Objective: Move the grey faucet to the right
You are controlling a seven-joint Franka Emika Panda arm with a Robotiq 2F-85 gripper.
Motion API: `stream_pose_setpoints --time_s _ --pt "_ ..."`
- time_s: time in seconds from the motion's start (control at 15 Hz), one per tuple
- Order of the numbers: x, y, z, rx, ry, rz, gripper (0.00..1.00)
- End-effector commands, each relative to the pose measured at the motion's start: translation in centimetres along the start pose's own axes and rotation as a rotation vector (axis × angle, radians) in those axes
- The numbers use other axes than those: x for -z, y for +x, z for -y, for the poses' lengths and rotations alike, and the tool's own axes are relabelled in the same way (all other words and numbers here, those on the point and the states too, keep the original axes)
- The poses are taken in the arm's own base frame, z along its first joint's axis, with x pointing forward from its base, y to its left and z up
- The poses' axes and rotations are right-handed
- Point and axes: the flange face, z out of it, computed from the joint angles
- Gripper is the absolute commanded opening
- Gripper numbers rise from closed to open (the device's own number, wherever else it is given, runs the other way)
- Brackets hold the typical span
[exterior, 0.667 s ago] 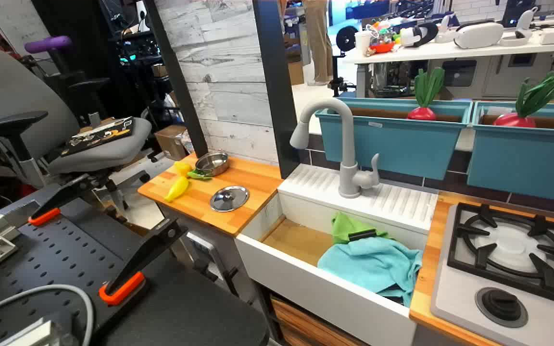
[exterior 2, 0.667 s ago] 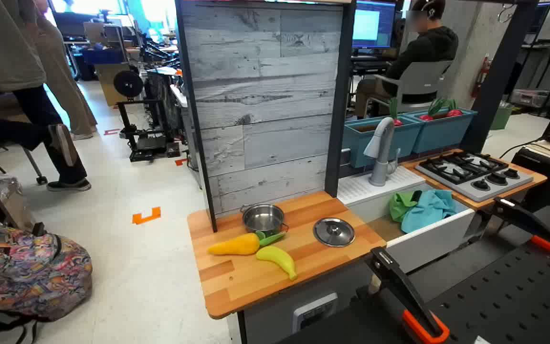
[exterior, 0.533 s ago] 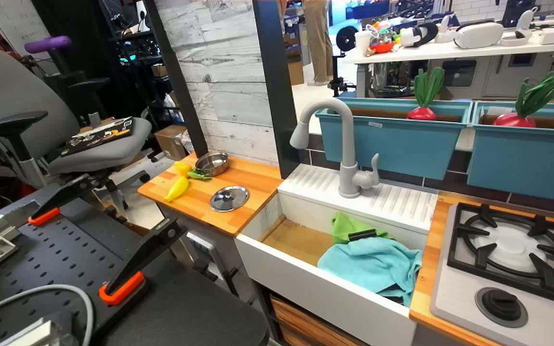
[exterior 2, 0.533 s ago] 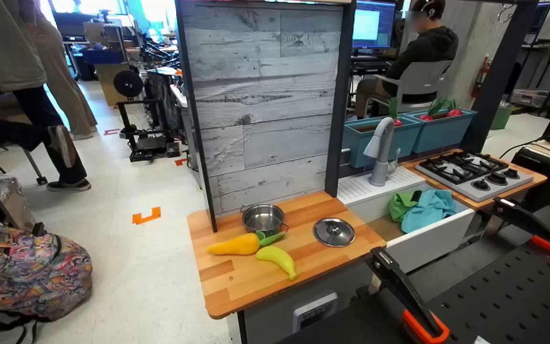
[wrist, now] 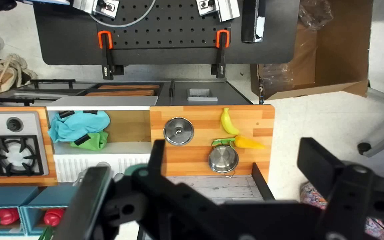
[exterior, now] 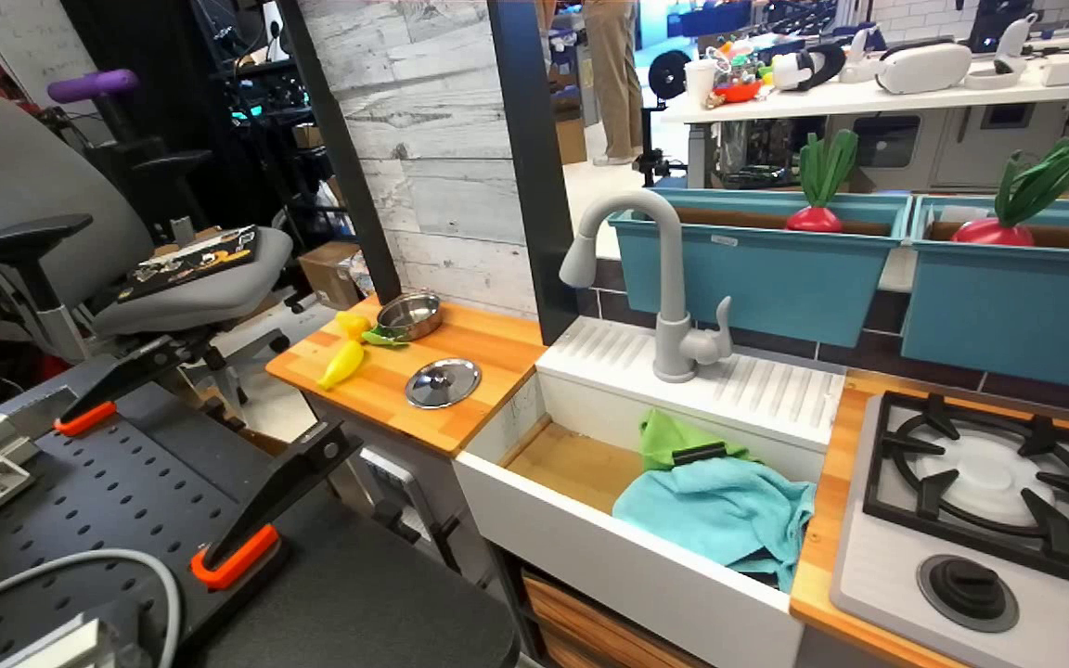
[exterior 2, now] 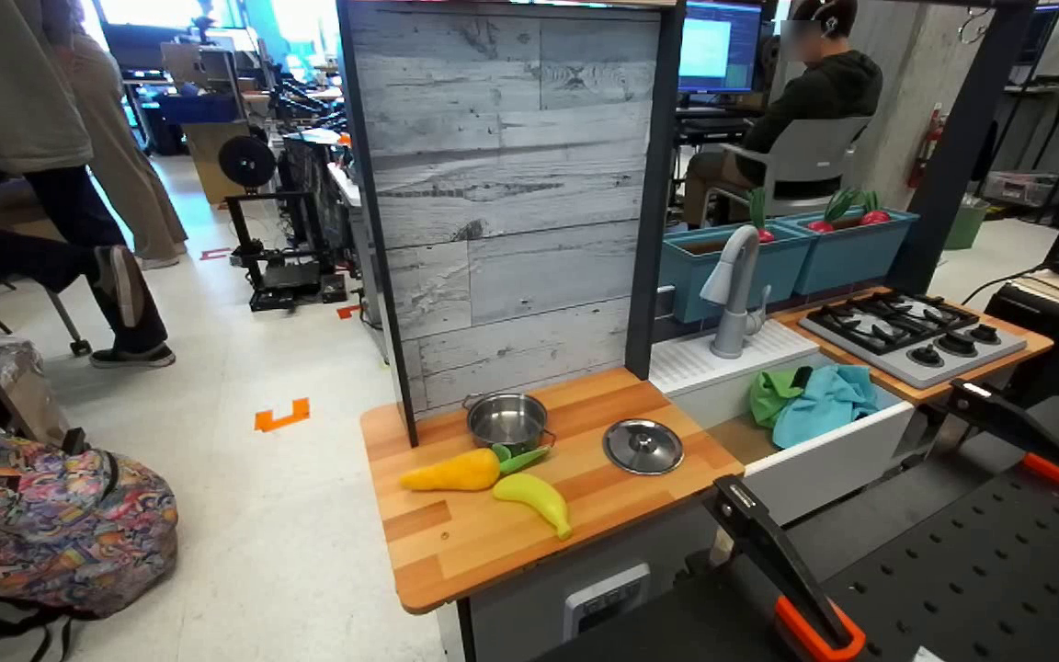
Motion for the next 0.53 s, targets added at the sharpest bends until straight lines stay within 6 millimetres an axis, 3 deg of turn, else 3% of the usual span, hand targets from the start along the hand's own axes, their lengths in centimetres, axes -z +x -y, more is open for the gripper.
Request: stream_pose_setpoints --time_s 0.0,0.2,0.47 --pt "0.0 0.0 0.0 0.000 0.000 0.001 1.00" --pt "-0.4 0.1 -0.3 0.002 -0.004 -0.001 1.00" --pt "-4.3 0.9 -2.4 -0.037 -0.009 0.053 1.00"
